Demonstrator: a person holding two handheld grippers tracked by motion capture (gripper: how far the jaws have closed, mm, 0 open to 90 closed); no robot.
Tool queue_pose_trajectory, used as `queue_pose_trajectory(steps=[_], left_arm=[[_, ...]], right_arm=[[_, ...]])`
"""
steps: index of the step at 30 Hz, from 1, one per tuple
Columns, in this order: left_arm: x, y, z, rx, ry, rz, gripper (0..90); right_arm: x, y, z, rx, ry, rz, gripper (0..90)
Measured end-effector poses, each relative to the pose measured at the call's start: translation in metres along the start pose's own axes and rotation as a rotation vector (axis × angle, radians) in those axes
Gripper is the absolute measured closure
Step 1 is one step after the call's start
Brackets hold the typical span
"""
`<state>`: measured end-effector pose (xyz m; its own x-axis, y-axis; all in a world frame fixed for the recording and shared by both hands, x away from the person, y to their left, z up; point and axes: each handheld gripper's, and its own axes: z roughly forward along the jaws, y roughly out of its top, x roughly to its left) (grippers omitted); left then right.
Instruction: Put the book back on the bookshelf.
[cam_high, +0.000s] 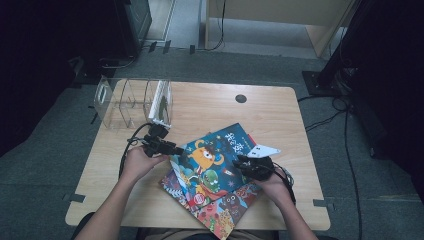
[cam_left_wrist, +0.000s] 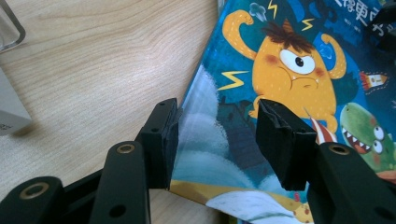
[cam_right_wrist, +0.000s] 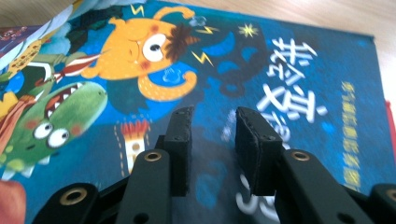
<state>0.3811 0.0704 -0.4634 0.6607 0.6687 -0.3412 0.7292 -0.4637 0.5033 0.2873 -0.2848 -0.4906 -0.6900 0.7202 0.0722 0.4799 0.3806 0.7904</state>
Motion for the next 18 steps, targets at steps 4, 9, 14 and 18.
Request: queue_pose_trajectory(steps=[4, 9, 14, 18], left_arm=[[-0.001, -0.001, 0.002, -0.004, -0.017, 0.035, 51.3], [-0.003, -0.002, 0.004, 0.010, -0.005, 0.067, 52.1], [-0.003, -0.002, 0.005, 0.005, -0.006, 0.069, 52.1], [-0.003, -0.003, 0.005, -0.003, -0.003, 0.064, 52.6]], right_arm=[[-0.001, -0.006, -0.006, 0.010, -0.006, 0.021, 75.9], [-0.001, -0.012, -0.012, 0.020, -0.017, 0.017, 83.1], [-0.004, -0.017, -0.020, 0.033, -0.019, 0.047, 85.6], [-0.005, -0.020, -0.023, 0.030, -0.029, 0.051, 86.3]])
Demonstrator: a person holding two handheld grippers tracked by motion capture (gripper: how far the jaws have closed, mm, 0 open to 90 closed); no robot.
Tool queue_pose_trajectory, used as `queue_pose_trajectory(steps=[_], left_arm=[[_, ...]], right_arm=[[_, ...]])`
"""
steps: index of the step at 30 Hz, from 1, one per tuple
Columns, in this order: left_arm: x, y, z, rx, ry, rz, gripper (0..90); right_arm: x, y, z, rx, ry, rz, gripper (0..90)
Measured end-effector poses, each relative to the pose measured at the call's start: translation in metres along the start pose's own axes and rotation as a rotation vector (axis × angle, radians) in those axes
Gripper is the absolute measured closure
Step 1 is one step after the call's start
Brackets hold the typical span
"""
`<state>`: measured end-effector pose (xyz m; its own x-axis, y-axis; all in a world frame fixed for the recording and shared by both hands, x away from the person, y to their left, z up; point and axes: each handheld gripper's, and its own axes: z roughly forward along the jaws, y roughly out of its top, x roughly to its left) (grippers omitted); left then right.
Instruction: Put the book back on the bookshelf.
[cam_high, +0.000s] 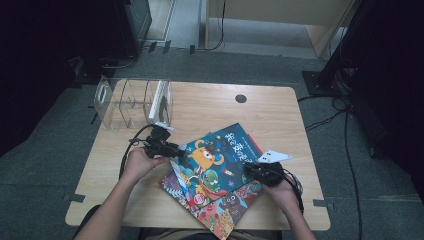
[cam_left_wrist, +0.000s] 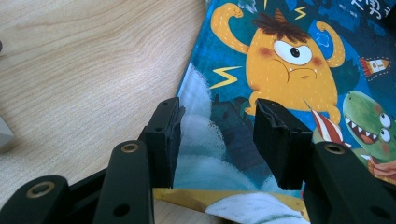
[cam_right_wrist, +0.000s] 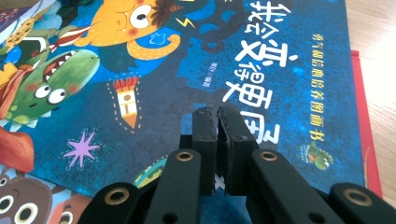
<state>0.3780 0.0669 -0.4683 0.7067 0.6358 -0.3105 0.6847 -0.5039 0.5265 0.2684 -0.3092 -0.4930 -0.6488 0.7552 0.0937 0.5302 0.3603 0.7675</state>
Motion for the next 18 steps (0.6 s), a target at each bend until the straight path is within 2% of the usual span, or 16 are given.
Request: queue_pose_trajectory(steps=[5, 8, 14, 18], left_arm=[[0.0008, -0.0015, -0.0001, -0.011, -0.009, -0.019, 52.9], [0.0012, -0.0076, 0.0003, -0.060, -0.020, -0.023, 51.3], [-0.0011, -0.0083, 0.0014, -0.063, -0.018, -0.003, 47.2], [-0.0032, -0.0081, 0.0021, -0.065, -0.012, -0.014, 43.8]], right_arm=[[0.0013, -0.0027, -0.0009, -0.009, -0.006, 0.004, 86.6], [0.0019, -0.0034, -0.0009, -0.013, -0.016, -0.007, 86.9], [0.0029, -0.0044, -0.0012, -0.018, -0.024, 0.015, 87.5], [0.0025, -0.0058, -0.0035, -0.016, -0.024, 0.026, 89.5]])
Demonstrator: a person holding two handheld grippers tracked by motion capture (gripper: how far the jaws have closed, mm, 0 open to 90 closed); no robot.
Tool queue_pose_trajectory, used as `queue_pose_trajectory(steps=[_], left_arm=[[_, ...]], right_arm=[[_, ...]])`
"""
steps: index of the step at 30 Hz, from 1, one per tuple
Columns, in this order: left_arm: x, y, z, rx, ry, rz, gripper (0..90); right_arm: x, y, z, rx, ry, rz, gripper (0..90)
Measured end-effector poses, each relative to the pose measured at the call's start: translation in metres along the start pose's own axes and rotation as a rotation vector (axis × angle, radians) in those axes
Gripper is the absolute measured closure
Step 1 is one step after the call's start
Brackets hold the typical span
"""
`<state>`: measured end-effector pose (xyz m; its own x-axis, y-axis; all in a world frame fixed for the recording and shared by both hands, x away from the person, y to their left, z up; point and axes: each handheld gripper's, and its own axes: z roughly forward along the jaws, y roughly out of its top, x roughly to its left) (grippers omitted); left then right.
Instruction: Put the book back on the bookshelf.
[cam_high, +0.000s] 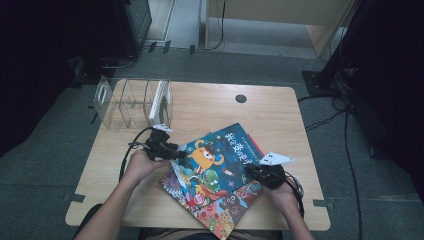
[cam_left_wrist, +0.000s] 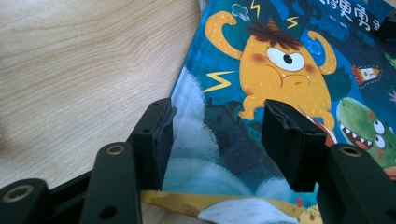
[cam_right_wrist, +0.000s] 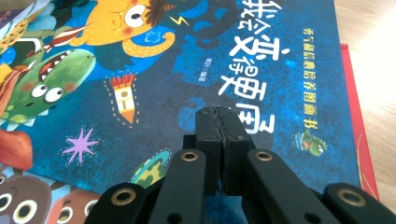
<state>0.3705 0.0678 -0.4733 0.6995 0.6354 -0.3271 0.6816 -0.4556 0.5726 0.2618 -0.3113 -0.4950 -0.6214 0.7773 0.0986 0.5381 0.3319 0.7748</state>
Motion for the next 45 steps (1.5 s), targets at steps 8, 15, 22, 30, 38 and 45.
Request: queue_pose_trajectory(steps=[8, 15, 22, 30, 38, 45], left_arm=[[-0.001, 0.002, 0.000, 0.016, 0.019, 0.026, 47.6], [-0.001, 0.002, -0.001, 0.021, 0.016, 0.018, 46.7], [0.002, 0.004, -0.001, 0.025, 0.001, -0.009, 46.2], [0.002, 0.005, 0.000, 0.029, -0.002, -0.007, 46.3], [0.001, 0.002, -0.001, 0.020, -0.015, -0.016, 47.1], [-0.002, -0.004, -0.004, 0.020, -0.019, -0.020, 47.3]], right_arm=[[0.001, -0.006, -0.009, 0.006, 0.003, 0.028, 89.5], [0.005, -0.012, -0.014, -0.001, -0.003, 0.045, 89.4], [0.008, -0.018, -0.022, 0.002, -0.010, 0.065, 89.0], [0.013, -0.026, -0.028, 0.071, -0.018, 0.076, 89.3], [0.008, -0.024, -0.025, 0.060, -0.030, 0.094, 90.0], [-0.003, -0.019, -0.020, 0.055, -0.045, 0.121, 90.0]])
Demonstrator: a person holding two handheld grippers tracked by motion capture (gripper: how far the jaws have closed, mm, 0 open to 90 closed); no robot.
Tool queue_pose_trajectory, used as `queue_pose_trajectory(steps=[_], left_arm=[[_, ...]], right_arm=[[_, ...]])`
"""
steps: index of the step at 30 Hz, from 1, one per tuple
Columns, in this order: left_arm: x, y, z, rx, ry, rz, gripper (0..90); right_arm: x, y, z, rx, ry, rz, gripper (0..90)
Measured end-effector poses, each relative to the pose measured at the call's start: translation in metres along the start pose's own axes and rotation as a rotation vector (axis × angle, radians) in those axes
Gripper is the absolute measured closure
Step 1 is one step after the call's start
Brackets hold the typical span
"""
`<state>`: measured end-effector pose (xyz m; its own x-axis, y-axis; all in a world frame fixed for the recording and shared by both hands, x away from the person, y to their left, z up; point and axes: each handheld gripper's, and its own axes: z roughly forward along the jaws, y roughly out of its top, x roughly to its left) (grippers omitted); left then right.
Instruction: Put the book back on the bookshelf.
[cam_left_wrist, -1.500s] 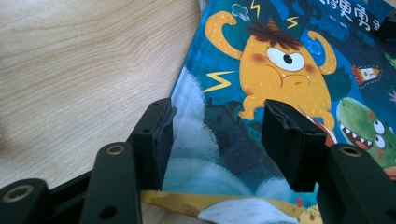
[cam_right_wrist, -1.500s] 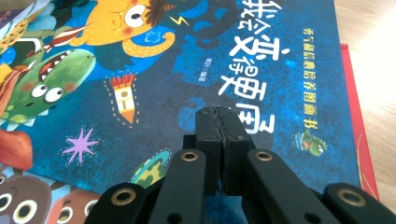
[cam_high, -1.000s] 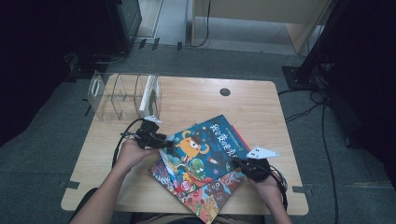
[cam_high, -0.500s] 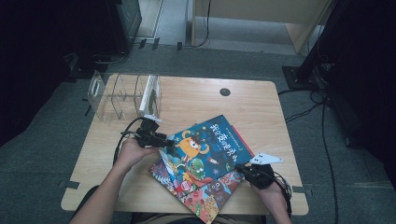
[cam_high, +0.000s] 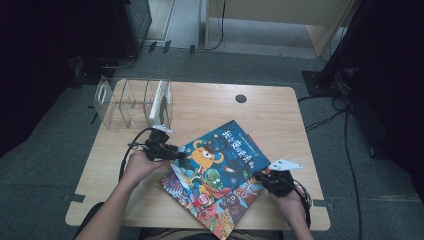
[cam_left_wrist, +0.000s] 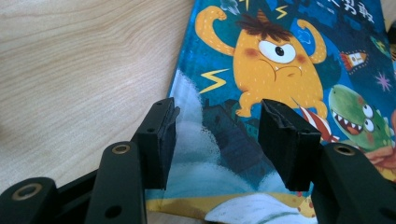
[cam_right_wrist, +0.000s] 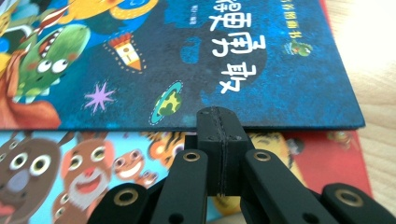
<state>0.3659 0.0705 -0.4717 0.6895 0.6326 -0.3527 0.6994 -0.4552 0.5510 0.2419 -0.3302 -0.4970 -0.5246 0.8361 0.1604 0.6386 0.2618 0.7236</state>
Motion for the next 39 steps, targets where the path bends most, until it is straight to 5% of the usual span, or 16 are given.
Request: queue_pose_trajectory(steps=[9, 13, 19, 39], left_arm=[[0.000, -0.009, -0.006, -0.011, -0.004, -0.025, 47.9], [0.002, -0.010, -0.009, -0.033, 0.026, -0.036, 46.8], [0.002, -0.013, -0.006, -0.008, 0.039, -0.036, 46.2], [-0.012, -0.021, -0.006, 0.008, 0.012, -0.048, 48.1]], right_arm=[[-0.012, 0.012, 0.010, -0.003, -0.010, 0.025, 89.2], [-0.014, 0.016, 0.014, 0.000, -0.009, 0.038, 89.4], [-0.017, 0.022, 0.018, 0.007, -0.011, 0.040, 89.4], [-0.026, 0.039, 0.038, 0.002, -0.028, 0.048, 88.6]])
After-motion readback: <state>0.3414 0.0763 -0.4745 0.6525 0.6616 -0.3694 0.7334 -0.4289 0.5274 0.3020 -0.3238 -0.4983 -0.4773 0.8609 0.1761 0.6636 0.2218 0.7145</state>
